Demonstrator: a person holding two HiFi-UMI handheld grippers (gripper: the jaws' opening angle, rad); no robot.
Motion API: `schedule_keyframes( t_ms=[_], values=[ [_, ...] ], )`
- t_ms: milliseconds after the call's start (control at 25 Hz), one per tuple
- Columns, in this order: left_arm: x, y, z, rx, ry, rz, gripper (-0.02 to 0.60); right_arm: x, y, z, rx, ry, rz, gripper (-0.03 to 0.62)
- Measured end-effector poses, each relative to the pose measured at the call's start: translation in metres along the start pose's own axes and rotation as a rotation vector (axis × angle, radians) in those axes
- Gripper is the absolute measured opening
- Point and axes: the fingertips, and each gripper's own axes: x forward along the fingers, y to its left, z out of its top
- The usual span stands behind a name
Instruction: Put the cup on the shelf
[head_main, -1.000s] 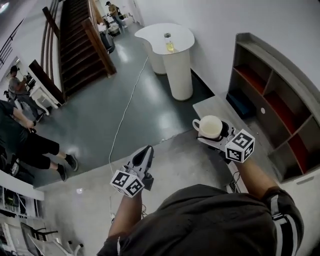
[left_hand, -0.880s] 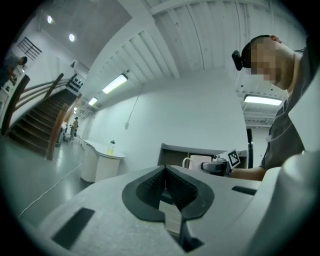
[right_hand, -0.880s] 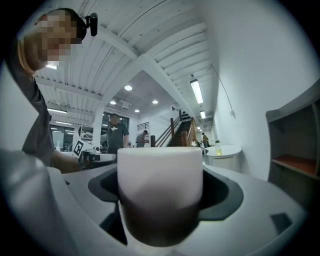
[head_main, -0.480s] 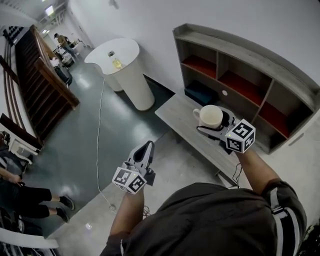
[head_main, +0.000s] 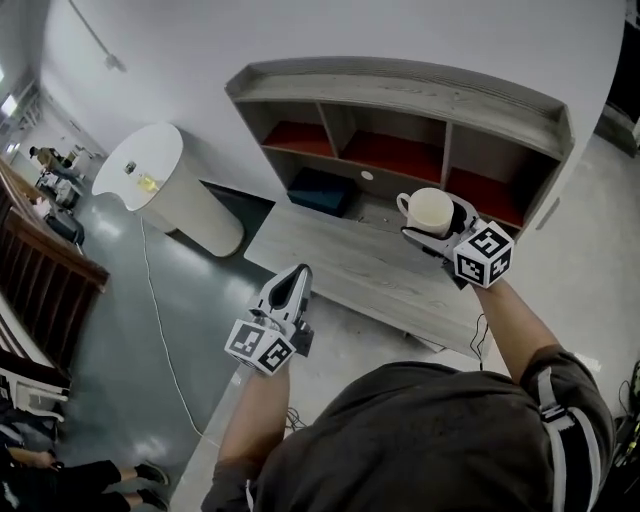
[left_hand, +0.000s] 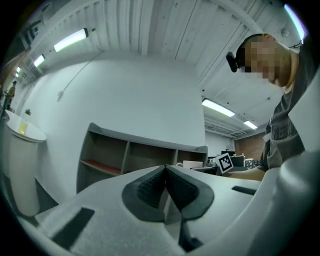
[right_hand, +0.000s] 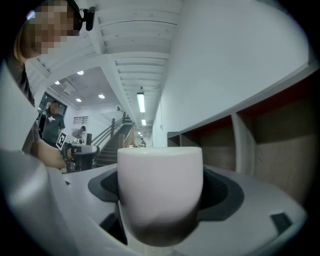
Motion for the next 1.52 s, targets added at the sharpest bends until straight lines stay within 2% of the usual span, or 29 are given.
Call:
schedule_keyframes(
  t_ms=[280, 600, 800, 1080, 1320, 1520],
  values=[
    [0.087, -0.034, -0.022, -0.014, 0.024, -0.162, 0.006, -0.053, -0.098, -0.033, -0.002, 0.030, -0.249, 0.433],
    [0.143, -0.066, -0.055, -0.038, 0.078, -0.256, 0.006, -0.083, -0.184, -0.071, 0.003, 0.066, -0.472, 0.433],
    [0.152, -0.073, -0.068, -0.048, 0.106, -0.260, 0.006, -0.083, -0.219, -0.090, 0.013, 0.096, -0.563, 0.433],
    [0.152, -0.067, -0.074, -0.049, 0.125, -0.228, 0.006, -0.083, -0.258, -0.105, 0.049, 0.125, -0.669, 0.433],
    [0.146, -0.064, -0.077, -0.062, 0.133, -0.201, 0.006, -0.078, -0.267, -0.116, 0.047, 0.236, -0.717, 0.433],
    [0.131, -0.059, -0.075, -0.057, 0.138, -0.183, 0.006, -0.077, -0.266, -0.122, 0.064, 0.282, -0.712, 0.436]
  ],
)
